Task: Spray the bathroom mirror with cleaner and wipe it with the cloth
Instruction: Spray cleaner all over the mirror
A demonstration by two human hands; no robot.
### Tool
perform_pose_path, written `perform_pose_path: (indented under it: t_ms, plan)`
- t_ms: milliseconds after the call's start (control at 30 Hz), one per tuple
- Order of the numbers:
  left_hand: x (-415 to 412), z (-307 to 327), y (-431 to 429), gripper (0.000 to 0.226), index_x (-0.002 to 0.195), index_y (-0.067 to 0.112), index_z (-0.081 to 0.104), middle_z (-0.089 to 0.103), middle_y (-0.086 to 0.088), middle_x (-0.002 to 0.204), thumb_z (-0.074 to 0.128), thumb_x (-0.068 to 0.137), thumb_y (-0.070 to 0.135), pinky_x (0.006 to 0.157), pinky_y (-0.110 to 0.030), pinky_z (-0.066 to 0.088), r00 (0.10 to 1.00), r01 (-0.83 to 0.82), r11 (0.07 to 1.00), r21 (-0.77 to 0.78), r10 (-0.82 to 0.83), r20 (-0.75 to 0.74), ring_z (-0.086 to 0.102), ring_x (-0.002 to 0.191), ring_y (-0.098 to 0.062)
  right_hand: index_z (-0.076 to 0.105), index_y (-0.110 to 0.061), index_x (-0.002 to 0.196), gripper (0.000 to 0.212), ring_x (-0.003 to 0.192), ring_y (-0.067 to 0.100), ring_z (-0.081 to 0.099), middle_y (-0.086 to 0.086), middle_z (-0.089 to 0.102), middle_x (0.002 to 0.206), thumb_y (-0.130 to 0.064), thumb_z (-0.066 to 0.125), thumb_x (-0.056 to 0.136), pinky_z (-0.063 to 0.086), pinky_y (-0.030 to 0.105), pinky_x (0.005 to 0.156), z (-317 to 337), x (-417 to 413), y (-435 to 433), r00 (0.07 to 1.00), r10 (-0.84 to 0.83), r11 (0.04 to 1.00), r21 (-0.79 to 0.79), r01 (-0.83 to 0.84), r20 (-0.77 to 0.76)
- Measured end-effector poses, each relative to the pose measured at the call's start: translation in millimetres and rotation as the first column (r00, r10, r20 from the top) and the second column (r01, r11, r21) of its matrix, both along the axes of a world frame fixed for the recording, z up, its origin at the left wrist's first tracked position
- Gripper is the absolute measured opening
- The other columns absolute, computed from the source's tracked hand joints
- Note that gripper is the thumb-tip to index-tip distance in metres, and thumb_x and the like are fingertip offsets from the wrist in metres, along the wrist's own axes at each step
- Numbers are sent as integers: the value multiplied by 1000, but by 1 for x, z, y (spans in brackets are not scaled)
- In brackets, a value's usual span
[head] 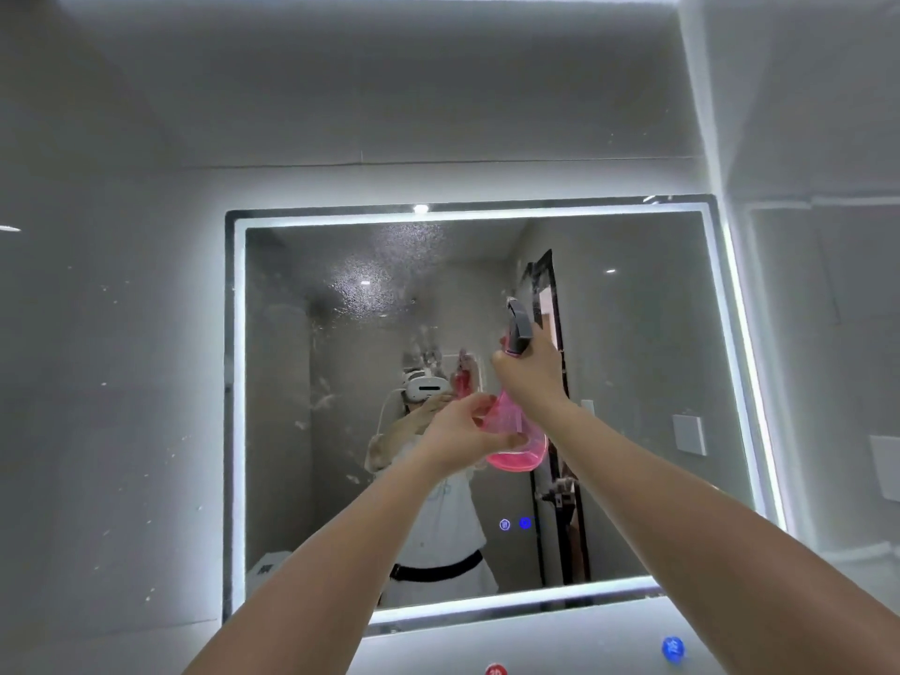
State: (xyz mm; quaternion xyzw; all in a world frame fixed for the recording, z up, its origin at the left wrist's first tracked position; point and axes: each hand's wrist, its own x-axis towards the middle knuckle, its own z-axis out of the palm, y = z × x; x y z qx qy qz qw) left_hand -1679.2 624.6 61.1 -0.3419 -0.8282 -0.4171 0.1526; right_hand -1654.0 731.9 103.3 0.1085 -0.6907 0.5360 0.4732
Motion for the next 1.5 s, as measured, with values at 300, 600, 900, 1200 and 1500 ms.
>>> perform_pose_path:
  t_ms: [300,600,900,1200,1500]
  plan:
    - [8,-17,52,71,131,11,50,61,0,123,81,69,24,100,-26,42,997,-26,998,59,22,69,58,111,-13,40,-21,69,26,58,12,39,0,44,68,1,52,75,32,22,56,-16,-5,47,1000,4,999,-39,-5,-5]
    - [24,-23,86,80,131,14,51,61,3,123,83,62,37,104,-37,42,1000,-25,1000,7,25,18,57,111,-13,55,-7,93,17,64,12,43,-2,48,71,1,52,79,38,26,62,-25,18,87,1000,8,1000,-19,-8,-14]
    - [31,-11,96,77,131,13,51,61,6,122,82,65,36,99,-25,43,999,49,999,-16,-49,-10,57,107,-9,43,-15,75,23,53,6,39,-1,42,69,7,48,78,35,8,44,-10,40,92,1000,11,1000,2,-11,-5]
    - [14,-7,100,75,133,16,48,59,9,124,81,68,32,91,-14,44,999,50,999,0,-50,-14,56,105,-2,44,-15,71,25,56,12,35,0,40,64,8,50,77,32,18,52,-6,19,96,999,-38,996,-76,36,-15]
    - [10,-15,125,81,134,17,48,60,6,125,83,63,37,103,-35,44,999,25,998,54,-27,44,58,112,-10,42,-22,70,30,56,11,38,-3,43,68,6,51,77,34,22,55,-11,11,120,1000,2,992,-129,-6,-28]
